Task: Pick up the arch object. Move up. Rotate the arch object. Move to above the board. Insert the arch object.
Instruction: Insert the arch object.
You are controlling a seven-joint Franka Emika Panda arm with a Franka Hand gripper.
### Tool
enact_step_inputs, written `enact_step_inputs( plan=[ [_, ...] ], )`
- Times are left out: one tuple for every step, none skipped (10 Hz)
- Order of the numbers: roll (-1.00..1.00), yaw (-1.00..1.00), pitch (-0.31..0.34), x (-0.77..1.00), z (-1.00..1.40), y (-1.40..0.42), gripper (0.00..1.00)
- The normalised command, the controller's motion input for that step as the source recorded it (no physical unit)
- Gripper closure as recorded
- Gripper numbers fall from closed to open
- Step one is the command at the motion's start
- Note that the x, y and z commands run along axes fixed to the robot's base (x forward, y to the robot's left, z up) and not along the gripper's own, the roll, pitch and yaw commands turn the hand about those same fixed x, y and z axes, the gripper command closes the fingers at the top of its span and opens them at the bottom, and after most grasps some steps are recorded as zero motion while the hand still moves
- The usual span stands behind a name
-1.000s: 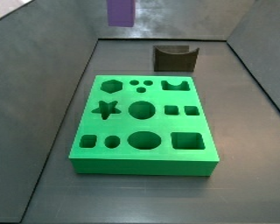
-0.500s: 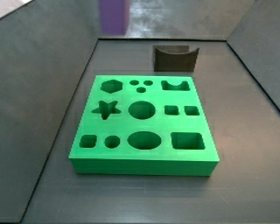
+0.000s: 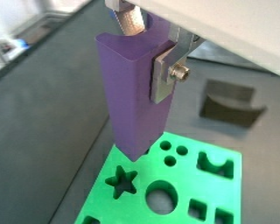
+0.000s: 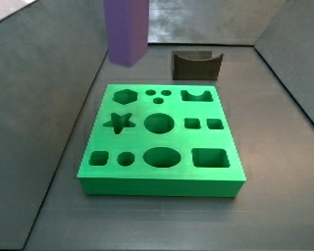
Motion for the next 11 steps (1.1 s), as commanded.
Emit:
enact_step_inputs(
  plan=[
    [0.0,-1.0,-0.003,0.0,-0.48,0.0,1.0],
    [0.0,-1.0,-0.009,0.0,-0.49,0.0,1.0],
    [0.0,-1.0,-0.01,0.0,-0.49,0.0,1.0],
    [0.0,-1.0,-0.01,0.0,-0.49,0.0,1.0],
    [0.0,-1.0,-0.014,0.0,-0.49,0.0,1.0],
    [0.0,-1.0,-0.02,0.0,-0.5,0.0,1.0],
    [-0.11,-0.99,-0.186,0.0,-0.32,-0.02,1.0],
    [0.0,0.2,-0.096,-0.07,-0.02,-0.27,1.0],
    [0.01,0.0,0.0,0.0,-0.06,-0.07,1.0],
    [-0.04,-0.79,0.0,0.39,0.0,0.2,1.0],
    [0.0,-1.0,-0.014,0.09,0.0,0.0,1.0]
  ],
)
